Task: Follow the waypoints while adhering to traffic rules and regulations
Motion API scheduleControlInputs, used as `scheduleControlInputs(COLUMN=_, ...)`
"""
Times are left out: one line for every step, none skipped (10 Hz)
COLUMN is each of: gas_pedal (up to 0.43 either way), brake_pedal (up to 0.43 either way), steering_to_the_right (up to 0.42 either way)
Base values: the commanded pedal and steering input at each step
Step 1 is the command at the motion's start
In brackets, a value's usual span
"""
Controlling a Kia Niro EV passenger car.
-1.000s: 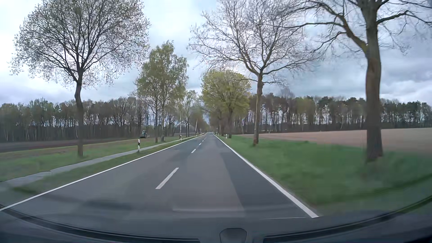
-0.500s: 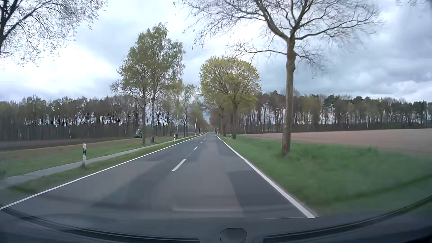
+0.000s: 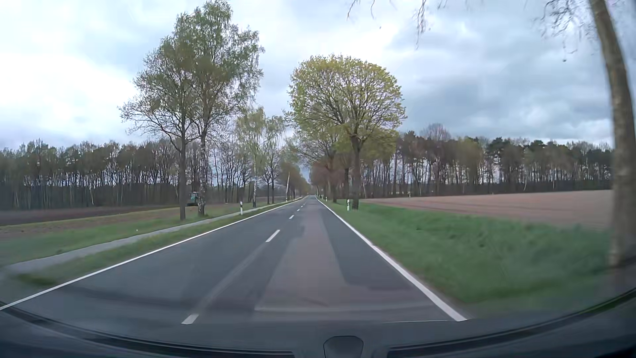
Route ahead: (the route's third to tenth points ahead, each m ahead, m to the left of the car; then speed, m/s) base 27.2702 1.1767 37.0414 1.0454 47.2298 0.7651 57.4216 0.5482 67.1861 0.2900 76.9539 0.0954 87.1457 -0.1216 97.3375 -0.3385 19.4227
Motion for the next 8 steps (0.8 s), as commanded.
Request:
scheduleControlInputs(gas_pedal=0.319, brake_pedal=0.0, steering_to_the_right=-0.006)
scheduleControlInputs(gas_pedal=0.319, brake_pedal=0.0, steering_to_the_right=-0.006)
scheduleControlInputs(gas_pedal=0.319, brake_pedal=0.0, steering_to_the_right=-0.005)
scheduleControlInputs(gas_pedal=0.319, brake_pedal=0.0, steering_to_the_right=-0.005)
scheduleControlInputs(gas_pedal=0.319, brake_pedal=0.0, steering_to_the_right=-0.005)
scheduleControlInputs(gas_pedal=0.319, brake_pedal=0.0, steering_to_the_right=-0.004)
scheduleControlInputs(gas_pedal=0.319, brake_pedal=0.0, steering_to_the_right=-0.004)
scheduleControlInputs(gas_pedal=0.319, brake_pedal=0.0, steering_to_the_right=-0.004)
